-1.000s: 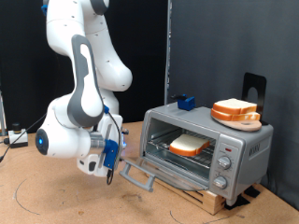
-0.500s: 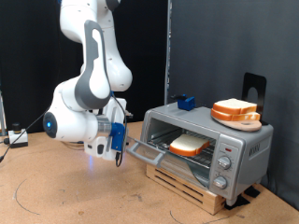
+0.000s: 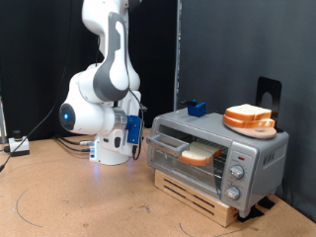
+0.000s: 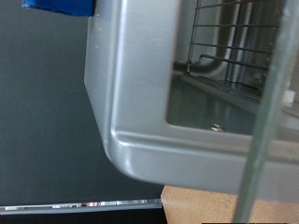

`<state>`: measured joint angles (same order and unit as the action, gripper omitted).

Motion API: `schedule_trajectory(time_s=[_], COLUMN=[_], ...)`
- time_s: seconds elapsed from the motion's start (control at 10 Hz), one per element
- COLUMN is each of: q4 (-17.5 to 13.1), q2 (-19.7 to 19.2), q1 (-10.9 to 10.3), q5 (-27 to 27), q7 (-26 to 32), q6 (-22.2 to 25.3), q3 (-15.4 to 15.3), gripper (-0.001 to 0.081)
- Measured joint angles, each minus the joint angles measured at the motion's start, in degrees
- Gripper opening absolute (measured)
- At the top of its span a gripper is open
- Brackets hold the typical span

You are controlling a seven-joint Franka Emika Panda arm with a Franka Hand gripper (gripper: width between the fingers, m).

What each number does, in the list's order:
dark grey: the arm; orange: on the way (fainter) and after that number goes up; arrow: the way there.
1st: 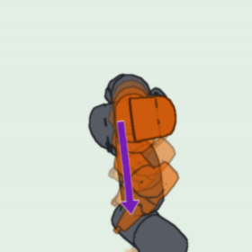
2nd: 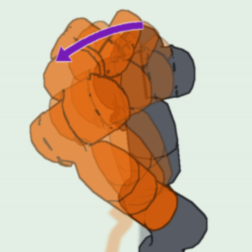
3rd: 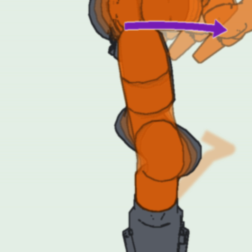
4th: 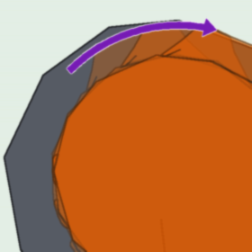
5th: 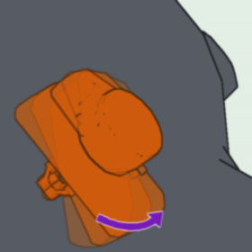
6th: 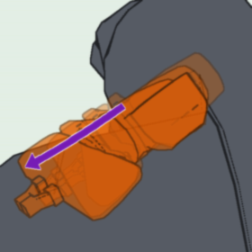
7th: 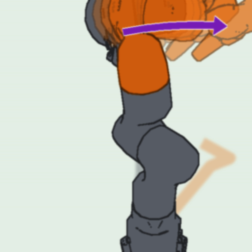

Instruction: Make a piece of toast with the oven

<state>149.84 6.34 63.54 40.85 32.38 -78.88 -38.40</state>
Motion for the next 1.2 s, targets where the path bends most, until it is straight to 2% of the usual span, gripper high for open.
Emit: schedule_trajectory(time_s=[0.2,0.5,0.7,0.9,1.1,1.2], q4=[1.59,2.5,2.44,1.85,-0.02,-1.19], q2=[3.71,6.51,6.64,6.46,4.75,2.61], q1=[-0.84,-1.56,-1.2,0.24,1.95,2.53], q5=[2.9,5.1,5.09,5.04,4.14,3.5], q7=[0.0,-0.65,-1.53,-2.16,-4.54,-5.68], q6=[0.94,1.0,0.34,-3.3,-6.76,-7.23], q3=[-0.04,-0.15,0.17,0.48,0.73,0.78], gripper=[0.0807,0.0807,0.0807,0.0807,0.0807,0.0807])
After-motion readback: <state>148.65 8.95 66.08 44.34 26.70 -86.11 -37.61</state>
